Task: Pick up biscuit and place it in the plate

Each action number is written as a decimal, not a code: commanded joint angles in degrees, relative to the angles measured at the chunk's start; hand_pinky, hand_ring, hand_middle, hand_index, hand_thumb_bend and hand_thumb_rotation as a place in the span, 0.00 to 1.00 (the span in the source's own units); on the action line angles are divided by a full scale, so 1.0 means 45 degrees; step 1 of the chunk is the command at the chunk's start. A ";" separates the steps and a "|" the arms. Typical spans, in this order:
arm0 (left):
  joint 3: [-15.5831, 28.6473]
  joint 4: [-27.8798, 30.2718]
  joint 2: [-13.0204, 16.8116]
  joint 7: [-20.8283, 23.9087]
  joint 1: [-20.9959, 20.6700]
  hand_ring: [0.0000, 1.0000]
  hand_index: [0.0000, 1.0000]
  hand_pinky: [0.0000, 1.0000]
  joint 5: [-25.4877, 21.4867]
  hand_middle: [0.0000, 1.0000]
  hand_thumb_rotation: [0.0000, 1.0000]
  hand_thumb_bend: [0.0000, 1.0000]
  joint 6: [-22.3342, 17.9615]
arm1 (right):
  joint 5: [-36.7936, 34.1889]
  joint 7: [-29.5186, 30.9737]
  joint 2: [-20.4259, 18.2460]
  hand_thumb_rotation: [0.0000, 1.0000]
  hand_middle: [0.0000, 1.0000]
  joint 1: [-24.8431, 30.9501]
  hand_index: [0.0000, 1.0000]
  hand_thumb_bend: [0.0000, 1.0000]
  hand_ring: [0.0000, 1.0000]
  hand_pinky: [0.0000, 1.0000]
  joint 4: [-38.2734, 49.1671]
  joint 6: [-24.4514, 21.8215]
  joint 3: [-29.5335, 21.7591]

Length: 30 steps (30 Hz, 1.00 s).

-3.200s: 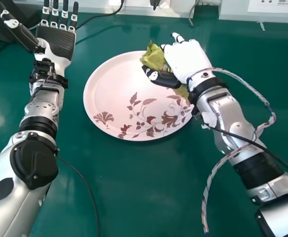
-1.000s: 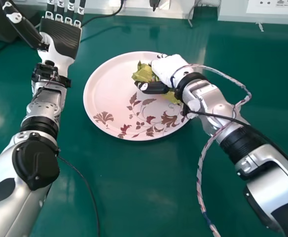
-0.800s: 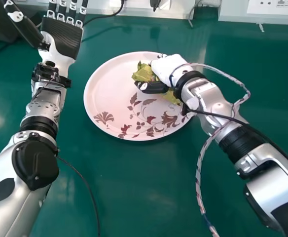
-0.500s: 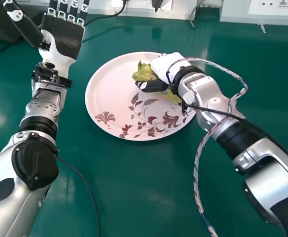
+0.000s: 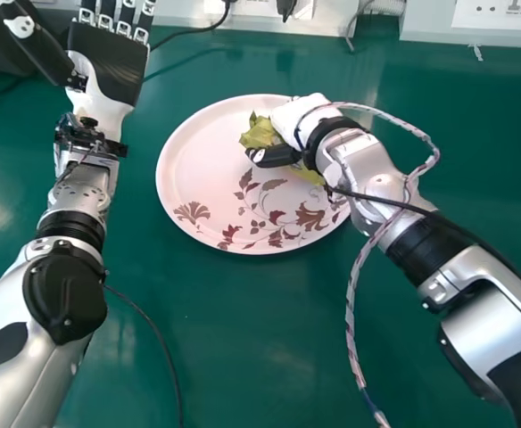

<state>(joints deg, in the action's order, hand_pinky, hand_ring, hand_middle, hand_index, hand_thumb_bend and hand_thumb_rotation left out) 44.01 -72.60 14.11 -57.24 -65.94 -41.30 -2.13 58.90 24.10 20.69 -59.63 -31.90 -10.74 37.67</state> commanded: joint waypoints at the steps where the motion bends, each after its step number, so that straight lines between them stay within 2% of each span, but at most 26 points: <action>1: 0.0089 0.0016 -0.0015 -0.0150 0.0216 0.92 0.92 1.00 -0.0113 0.92 0.52 1.00 -0.0158 | -0.0036 0.1184 0.0050 0.08 0.67 0.0924 0.49 0.52 0.42 0.27 -0.0447 -0.0097 0.0433; 3: 0.0029 0.0012 -0.0025 -0.0163 0.0228 0.93 0.92 1.00 -0.0040 0.92 0.51 1.00 -0.0365 | -0.0050 0.1362 -0.0008 0.09 0.72 0.0891 0.50 0.52 0.47 0.31 -0.0501 -0.0170 0.0427; 4: 0.0003 0.0005 -0.0023 -0.0151 0.0230 0.92 0.93 1.00 -0.0004 0.92 0.50 1.00 -0.0449 | -0.0093 0.1426 -0.0040 0.26 0.73 0.0874 0.56 0.68 0.48 0.31 -0.0548 -0.0190 0.0408; 5: -0.0027 0.0006 -0.0031 -0.0144 0.0231 0.92 0.93 1.00 0.0029 0.92 0.50 1.00 -0.0530 | -0.0131 0.1472 -0.0059 0.36 0.75 0.0863 0.59 0.78 0.49 0.32 -0.0570 -0.0196 0.0391; 6: -0.0052 0.0007 -0.0041 -0.0139 0.0230 0.92 0.93 1.00 0.0052 0.92 0.49 1.00 -0.0588 | -0.0155 0.1493 -0.0078 0.43 0.76 0.0856 0.62 0.83 0.50 0.33 -0.0588 -0.0213 0.0380; 9: -0.0089 0.0002 -0.0049 -0.0017 0.0240 0.91 0.93 1.00 0.0091 0.91 0.48 1.00 -0.0697 | -0.0134 0.1505 -0.0134 0.56 0.78 0.0849 0.66 0.90 0.56 0.40 -0.0597 -0.0271 0.0399; 14: -0.0081 0.0016 -0.0139 0.0107 0.0225 0.92 0.93 1.00 0.0096 0.91 0.47 1.00 -0.1022 | -0.0127 0.1565 -0.0078 0.64 0.80 0.0846 0.72 0.96 0.67 0.48 -0.0477 -0.0268 0.0397; 19: -0.0119 0.0049 -0.0209 0.0053 0.0242 0.93 0.92 1.00 0.0101 0.91 0.48 1.00 -0.1175 | -0.0021 0.1645 0.0003 0.67 0.81 0.0887 0.76 0.99 0.70 0.52 -0.0213 -0.0390 0.0397; 23: -0.0112 0.0000 -0.0124 -0.0160 0.0240 0.93 0.92 1.00 0.0079 0.91 0.50 1.00 -0.1022 | 0.0087 0.1882 0.0059 0.65 0.81 0.0922 0.77 0.98 0.70 0.53 0.0168 -0.0577 0.0349; 30: -0.0167 -0.0002 -0.0143 -0.0238 0.0254 0.93 0.92 1.00 0.0128 0.93 0.53 1.00 -0.1139 | 0.0049 0.1731 0.0233 0.67 0.80 0.1070 0.76 0.97 0.68 0.52 0.0535 -0.0566 0.0131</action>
<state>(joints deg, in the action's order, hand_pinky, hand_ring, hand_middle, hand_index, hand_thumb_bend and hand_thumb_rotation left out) 43.71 -72.60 13.39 -57.63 -65.77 -41.10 -7.13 59.89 29.07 20.95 -59.26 -27.98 -13.67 37.27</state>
